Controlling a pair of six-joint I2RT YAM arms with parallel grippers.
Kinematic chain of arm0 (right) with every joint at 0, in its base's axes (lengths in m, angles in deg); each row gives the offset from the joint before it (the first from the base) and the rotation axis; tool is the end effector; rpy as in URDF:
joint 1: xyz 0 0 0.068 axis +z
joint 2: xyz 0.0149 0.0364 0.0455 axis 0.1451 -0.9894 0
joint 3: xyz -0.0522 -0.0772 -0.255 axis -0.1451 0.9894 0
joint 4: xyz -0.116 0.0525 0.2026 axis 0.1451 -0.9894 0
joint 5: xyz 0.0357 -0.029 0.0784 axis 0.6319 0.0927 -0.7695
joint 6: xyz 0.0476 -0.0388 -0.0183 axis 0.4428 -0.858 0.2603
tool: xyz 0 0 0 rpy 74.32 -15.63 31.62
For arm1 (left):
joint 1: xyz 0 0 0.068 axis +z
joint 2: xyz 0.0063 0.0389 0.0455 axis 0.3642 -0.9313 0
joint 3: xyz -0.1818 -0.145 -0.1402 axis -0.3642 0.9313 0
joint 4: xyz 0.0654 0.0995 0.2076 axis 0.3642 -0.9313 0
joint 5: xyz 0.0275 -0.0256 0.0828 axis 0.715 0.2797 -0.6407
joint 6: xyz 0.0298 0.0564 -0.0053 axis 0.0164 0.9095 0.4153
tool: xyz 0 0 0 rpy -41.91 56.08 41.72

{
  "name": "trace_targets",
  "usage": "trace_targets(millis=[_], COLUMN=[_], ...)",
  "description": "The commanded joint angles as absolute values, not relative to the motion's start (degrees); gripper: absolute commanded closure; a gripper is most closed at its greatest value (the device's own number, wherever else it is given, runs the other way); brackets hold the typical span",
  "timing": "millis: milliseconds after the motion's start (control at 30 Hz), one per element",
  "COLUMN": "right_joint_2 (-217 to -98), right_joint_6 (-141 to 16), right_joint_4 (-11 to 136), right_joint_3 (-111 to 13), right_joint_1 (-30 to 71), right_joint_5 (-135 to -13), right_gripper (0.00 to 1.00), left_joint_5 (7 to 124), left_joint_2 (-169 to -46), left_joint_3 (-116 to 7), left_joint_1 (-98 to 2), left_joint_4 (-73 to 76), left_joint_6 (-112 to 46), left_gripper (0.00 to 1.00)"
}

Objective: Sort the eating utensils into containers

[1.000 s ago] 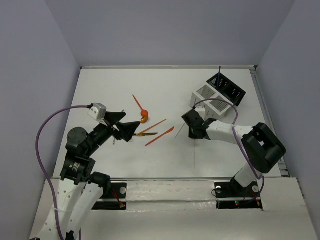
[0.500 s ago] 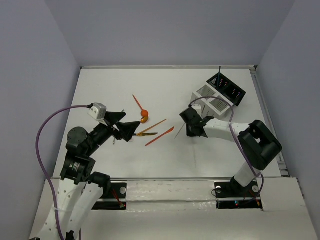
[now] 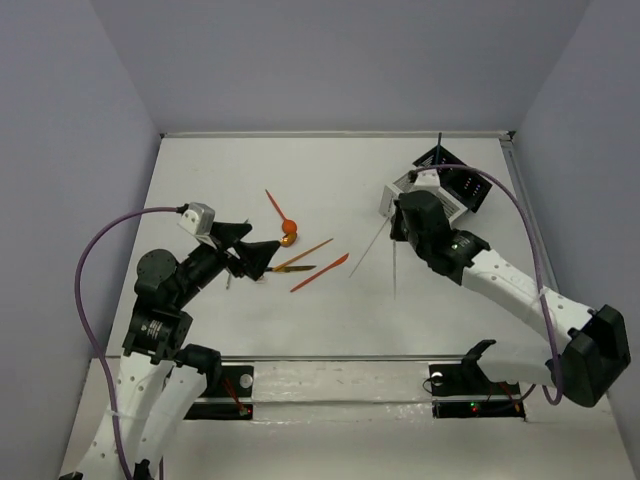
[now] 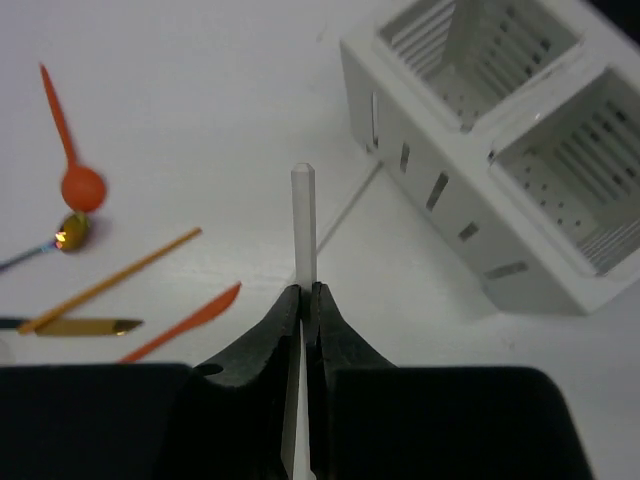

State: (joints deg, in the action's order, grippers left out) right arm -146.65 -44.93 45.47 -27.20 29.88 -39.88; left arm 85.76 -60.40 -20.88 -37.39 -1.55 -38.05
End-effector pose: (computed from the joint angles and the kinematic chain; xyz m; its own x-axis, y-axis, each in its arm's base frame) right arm 0.2173 0.1433 0.2879 -0.5144 0.0620 -0.8553 -0.0661 0.9916 0.1116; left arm 0.1007 -0.0535 0.3543 -0.0585 -0.2507 -0.9663 0.7096 0.6705 -0.2169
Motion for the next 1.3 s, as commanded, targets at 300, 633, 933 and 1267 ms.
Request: trace_targets(millis=[300, 633, 933, 1267], right_joint_2=[-161.38, -181.96, -189.17, -187.51], right_joint_6=[-62.44, -72.90, -76.43, -75.55], right_joint_4=[87.08, 95.70, 99.66, 105.81], right_joint_3=[-44.70, -62.82, -66.97, -55.38], right_joint_1=[5.47, -1.40, -1.93, -1.93], right_joint_5=[-32.55, -36.32, -38.08, -41.95], right_gripper=[0.93, 0.93, 0.93, 0.93], left_joint_5=[86.61, 86.52, 86.61, 86.52], left_joint_2=[-61.18, -62.23, -63.64, -63.20], left_joint_3=[-22.68, -22.94, -23.12, -23.03], left_joint_1=[-36.83, -36.21, -34.46, -33.31], left_joint_4=[0.47, 0.12, 0.12, 0.12], left_joint_6=[-36.94, -36.32, -36.15, -36.23], left_gripper=[0.01, 0.01, 0.01, 0.01])
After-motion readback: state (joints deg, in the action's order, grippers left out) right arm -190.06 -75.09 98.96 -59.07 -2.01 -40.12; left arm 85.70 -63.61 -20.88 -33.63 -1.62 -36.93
